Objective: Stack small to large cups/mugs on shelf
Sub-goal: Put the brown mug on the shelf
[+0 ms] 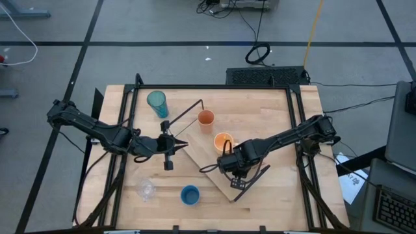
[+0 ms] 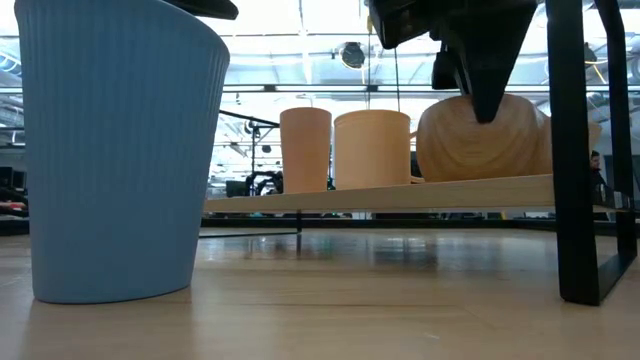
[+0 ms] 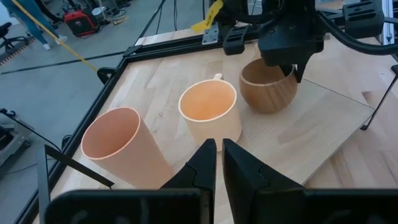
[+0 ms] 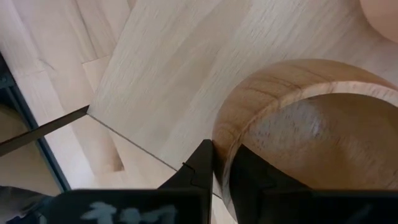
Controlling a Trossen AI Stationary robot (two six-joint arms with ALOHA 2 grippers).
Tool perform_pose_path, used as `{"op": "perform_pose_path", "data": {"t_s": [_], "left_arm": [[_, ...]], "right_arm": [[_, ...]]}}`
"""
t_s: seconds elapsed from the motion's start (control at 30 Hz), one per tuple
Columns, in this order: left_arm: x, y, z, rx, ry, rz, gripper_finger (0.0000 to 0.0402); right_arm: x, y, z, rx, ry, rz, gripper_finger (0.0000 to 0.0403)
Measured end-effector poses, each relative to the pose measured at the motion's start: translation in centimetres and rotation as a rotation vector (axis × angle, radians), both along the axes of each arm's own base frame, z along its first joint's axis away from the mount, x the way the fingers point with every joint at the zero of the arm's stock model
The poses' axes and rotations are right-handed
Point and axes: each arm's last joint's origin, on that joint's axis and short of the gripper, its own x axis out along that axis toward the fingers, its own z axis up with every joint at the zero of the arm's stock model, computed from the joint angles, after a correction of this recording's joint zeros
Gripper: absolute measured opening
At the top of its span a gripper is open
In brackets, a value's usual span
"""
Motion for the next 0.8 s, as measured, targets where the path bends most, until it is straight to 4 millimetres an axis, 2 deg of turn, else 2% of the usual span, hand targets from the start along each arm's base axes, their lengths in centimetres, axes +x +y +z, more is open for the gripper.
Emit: {"op": "perform_pose_path", "data": {"t_s": [0.13,0.47,0.8], "left_arm": [[0.00,0.00,-0.01,0.000,0.000,0.000,0.0031],[0.00,0.00,-0.01,0.000,0.000,0.000,0.0031],[0.00,0.00,-0.01,0.000,0.000,0.000,0.0031]], "right_arm": [[-0.04,0.04,-0.02,0.019,0.008,0.002,0.0031],[-0.06,0.08,-0.03,0.032,0.014,0.000,0.0085],[-0.18,-0.03,0.37,0.030,-0.001,-0.007,0.0113]]}}
